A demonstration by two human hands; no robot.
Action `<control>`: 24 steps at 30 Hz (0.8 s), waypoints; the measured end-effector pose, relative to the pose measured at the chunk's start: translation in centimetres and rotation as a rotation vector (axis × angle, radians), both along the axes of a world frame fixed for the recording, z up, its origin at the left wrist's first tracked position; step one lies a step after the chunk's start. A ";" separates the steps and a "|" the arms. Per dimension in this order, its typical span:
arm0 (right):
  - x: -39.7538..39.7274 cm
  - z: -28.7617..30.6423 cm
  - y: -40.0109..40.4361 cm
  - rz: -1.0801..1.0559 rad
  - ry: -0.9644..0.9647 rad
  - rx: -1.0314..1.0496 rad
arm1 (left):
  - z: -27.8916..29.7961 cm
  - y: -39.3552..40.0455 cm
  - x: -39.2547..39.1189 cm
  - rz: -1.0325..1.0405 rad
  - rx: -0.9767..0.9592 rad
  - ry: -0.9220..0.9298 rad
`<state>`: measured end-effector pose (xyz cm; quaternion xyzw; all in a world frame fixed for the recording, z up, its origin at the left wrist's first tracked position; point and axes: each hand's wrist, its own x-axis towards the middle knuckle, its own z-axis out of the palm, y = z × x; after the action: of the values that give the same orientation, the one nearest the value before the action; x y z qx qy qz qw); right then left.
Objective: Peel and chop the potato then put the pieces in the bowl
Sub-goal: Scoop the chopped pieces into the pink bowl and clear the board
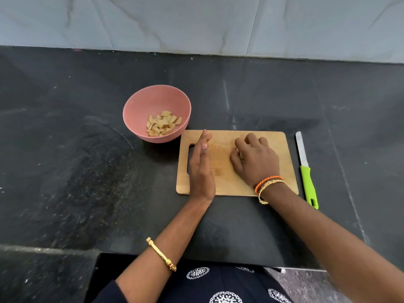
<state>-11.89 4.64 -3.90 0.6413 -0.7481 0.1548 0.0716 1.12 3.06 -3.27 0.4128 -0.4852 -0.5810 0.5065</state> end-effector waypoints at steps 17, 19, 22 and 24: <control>-1.4 2.4 -1.9 -0.327 -0.817 -0.015 | 1.4 0.5 -2.0 0.119 0.022 -0.097; -1.1 3.0 -1.9 -0.396 -1.161 0.007 | 1.6 0.3 -3.1 0.104 0.084 -0.042; -0.6 3.8 -2.5 -0.427 -1.877 0.036 | 3.1 -0.1 -4.7 0.065 0.366 0.107; 0.2 4.6 -3.3 -0.373 -2.150 0.072 | 4.5 -0.6 -5.1 0.083 0.470 0.152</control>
<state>-11.72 1.36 0.67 0.0491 -0.5092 0.5989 -0.6162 -3.97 2.45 1.26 0.4940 -0.2799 -0.6861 0.4548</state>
